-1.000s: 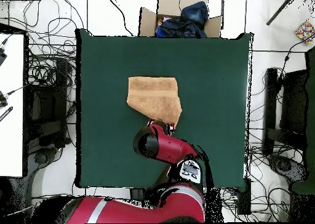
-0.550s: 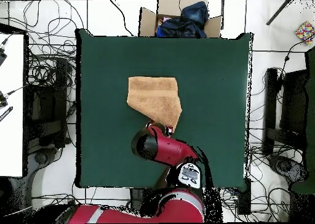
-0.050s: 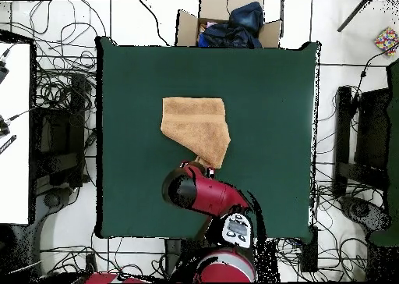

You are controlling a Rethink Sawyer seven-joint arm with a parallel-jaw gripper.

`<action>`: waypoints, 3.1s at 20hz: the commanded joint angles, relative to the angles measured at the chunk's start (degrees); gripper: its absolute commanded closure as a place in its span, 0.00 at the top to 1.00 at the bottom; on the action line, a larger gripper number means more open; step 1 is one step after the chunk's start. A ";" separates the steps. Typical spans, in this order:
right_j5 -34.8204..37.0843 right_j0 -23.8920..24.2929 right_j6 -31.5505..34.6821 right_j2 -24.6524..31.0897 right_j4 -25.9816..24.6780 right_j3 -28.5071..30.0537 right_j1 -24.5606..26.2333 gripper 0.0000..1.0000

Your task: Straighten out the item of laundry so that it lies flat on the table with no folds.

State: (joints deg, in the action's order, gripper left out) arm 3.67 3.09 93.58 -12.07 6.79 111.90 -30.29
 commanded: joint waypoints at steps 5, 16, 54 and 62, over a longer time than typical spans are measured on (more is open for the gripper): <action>-8.79 2.94 16.42 9.42 2.12 4.70 6.48 1.00; -9.44 2.67 16.67 12.04 4.91 5.38 5.30 1.00; 0.42 -12.72 8.82 -4.13 12.24 -5.35 6.81 1.00; -0.65 -6.73 15.40 3.26 15.03 -2.01 3.01 1.00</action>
State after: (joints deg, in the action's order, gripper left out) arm -1.11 -6.35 93.60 -14.02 16.49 113.15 -26.09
